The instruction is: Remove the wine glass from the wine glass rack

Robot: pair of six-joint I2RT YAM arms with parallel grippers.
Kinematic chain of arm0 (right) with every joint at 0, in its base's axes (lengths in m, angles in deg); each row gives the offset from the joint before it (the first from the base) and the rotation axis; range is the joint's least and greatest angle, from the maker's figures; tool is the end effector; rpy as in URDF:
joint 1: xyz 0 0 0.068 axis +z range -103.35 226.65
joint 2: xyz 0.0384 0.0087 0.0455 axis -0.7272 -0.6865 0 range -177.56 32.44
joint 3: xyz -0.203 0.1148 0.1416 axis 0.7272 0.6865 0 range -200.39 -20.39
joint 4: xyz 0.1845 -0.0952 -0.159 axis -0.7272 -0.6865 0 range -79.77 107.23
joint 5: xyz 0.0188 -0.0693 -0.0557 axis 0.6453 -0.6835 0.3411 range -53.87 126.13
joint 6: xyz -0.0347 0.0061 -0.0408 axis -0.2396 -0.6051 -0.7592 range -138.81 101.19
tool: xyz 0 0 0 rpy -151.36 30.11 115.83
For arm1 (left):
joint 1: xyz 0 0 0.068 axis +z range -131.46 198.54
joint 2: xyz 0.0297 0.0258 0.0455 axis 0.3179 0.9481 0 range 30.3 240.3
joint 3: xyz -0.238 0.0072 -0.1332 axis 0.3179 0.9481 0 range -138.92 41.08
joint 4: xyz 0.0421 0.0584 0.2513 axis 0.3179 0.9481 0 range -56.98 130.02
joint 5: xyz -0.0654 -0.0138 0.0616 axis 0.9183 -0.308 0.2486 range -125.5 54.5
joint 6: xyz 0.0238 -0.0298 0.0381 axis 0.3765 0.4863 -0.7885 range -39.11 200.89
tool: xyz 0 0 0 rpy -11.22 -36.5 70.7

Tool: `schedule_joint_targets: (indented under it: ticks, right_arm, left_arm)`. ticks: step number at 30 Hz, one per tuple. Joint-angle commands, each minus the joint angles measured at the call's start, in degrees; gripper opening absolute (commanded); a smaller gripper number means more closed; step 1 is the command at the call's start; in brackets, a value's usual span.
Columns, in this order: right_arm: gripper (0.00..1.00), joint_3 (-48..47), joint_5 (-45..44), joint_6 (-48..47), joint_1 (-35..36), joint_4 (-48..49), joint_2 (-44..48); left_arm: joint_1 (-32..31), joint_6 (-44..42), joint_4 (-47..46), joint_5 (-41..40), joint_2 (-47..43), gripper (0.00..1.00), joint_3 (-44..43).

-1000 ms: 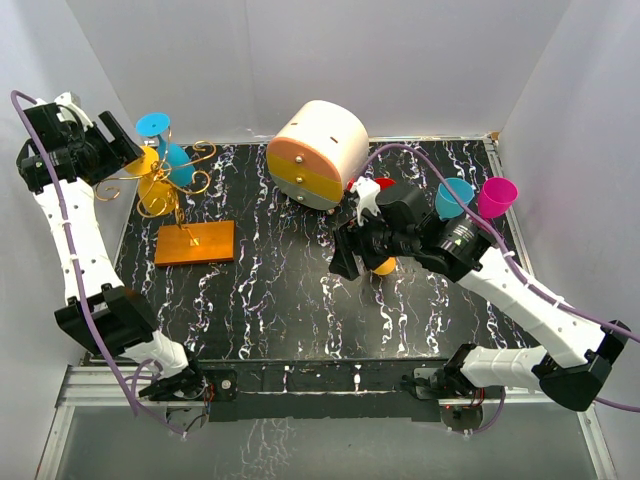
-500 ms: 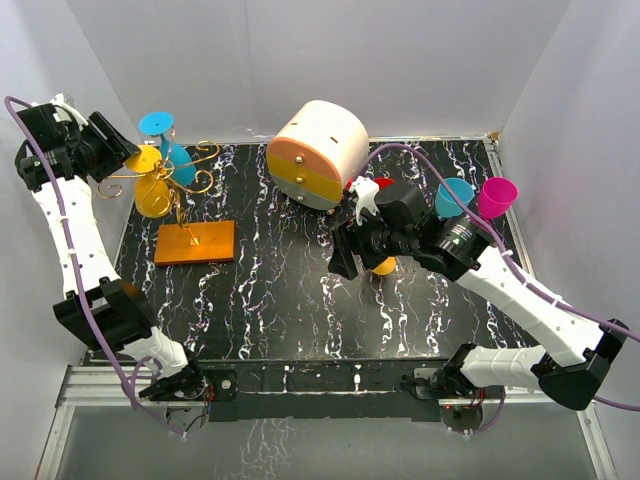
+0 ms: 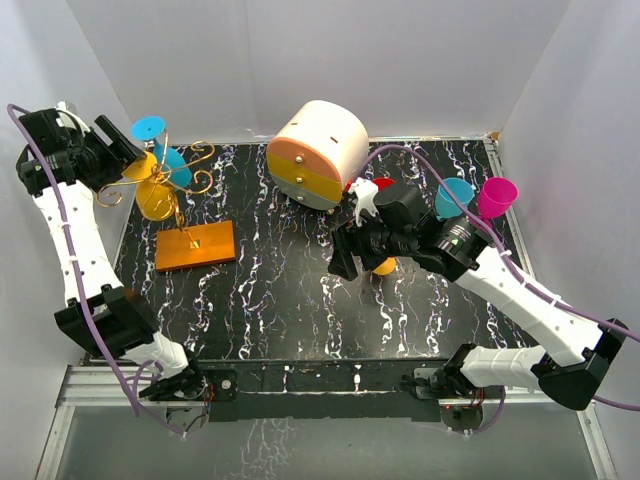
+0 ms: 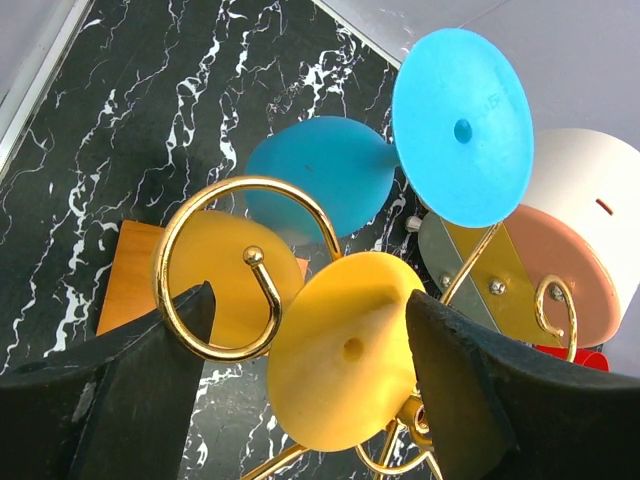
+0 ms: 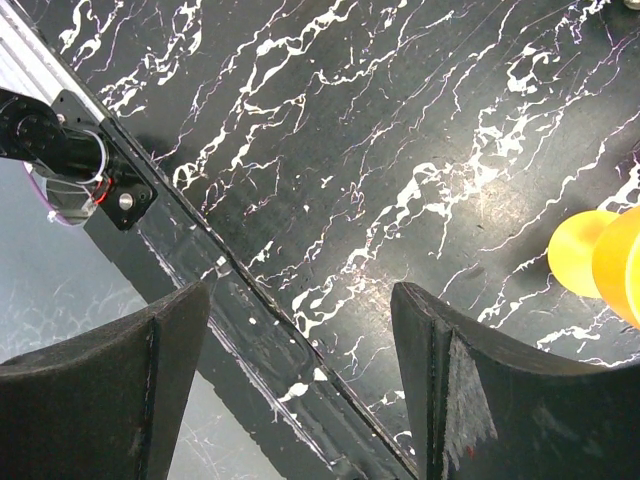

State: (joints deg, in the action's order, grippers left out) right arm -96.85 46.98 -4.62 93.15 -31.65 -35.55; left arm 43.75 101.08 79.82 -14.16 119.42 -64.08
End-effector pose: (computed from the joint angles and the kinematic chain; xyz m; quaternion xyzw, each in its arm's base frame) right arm 0.1587 0.1769 0.3831 -0.2895 0.8570 0.2850 0.3170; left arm 0.3012 0.1274 0.4480 -0.2452 0.8234 -0.1396 0.4923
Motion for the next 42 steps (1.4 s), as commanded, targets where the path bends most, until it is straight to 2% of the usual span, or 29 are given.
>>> schedule_joint_targets:
  ticks: [1,11,16,23,27,42]
  right_arm:
    - [0.72,-0.2,0.3,-0.4,0.3,3.6,0.2]
    - [0.72,-0.3,1.0,-0.4,0.3,3.9,-0.2]
    - [0.72,-0.2,0.9,-0.5,0.3,3.9,-0.2]
    - [0.72,0.0,1.3,-0.4,0.3,4.1,-0.3]
    - [0.72,0.2,1.5,-0.4,0.3,4.4,-0.2]
    - [0.72,0.1,1.4,-0.3,0.3,4.5,-0.1]
  left_arm:
    - [-0.3,1.1,1.5,0.2,-5.3,0.77,0.1]
    - [-0.3,0.9,2.7,-3.7,-7.3,0.84,0.0]
    - [-0.3,1.3,5.0,-6.7,-6.9,0.76,-2.2]
    - [-0.4,3.5,6.1,-5.7,-8.8,0.71,-0.6]
    - [-0.3,4.3,5.7,-3.7,-8.6,0.64,-0.2]
    - [-0.6,4.9,6.0,-1.7,-7.6,0.58,0.4]
